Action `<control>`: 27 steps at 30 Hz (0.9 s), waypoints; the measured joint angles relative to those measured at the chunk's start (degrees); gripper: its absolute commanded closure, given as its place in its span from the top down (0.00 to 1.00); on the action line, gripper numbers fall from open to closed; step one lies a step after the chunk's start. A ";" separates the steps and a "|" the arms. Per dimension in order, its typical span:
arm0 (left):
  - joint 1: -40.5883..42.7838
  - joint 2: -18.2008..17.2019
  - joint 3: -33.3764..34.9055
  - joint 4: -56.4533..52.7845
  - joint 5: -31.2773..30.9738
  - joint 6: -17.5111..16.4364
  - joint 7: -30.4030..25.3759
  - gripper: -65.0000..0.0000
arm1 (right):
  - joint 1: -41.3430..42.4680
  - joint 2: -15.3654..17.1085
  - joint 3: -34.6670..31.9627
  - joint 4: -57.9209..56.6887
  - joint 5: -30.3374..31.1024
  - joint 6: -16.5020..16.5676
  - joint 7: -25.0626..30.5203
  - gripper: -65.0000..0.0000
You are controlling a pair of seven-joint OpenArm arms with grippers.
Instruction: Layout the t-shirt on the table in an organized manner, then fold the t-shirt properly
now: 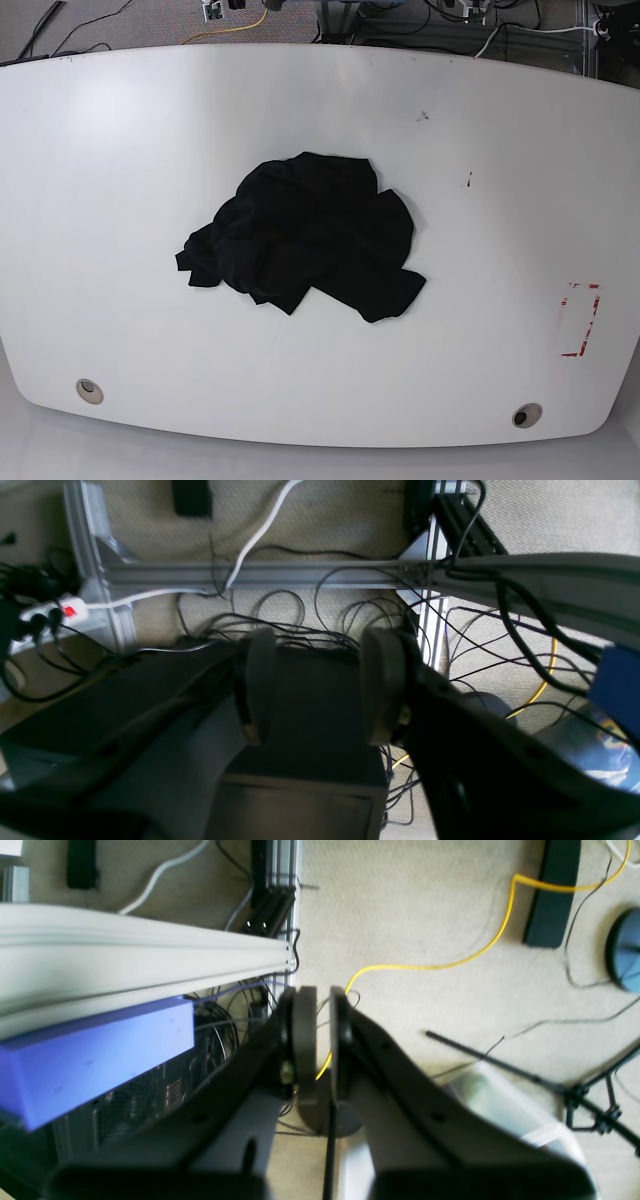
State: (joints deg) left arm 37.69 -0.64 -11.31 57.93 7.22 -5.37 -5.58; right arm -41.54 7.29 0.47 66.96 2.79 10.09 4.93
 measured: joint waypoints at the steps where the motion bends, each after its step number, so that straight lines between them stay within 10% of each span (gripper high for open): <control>1: 0.52 0.04 0.00 0.98 0.04 0.02 0.20 0.39 | -0.61 0.13 0.02 0.81 -0.02 0.00 -0.02 0.06; 27: 21.92 2.86 0.13 30.82 0.04 -0.33 0.66 0.39 | -16.92 0.02 9.66 23.10 -0.09 6.47 -2.80 0.06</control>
State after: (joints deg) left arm 59.61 2.22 -11.18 88.75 7.27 -5.69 -4.93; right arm -58.46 7.31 10.13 90.06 2.70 16.56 2.13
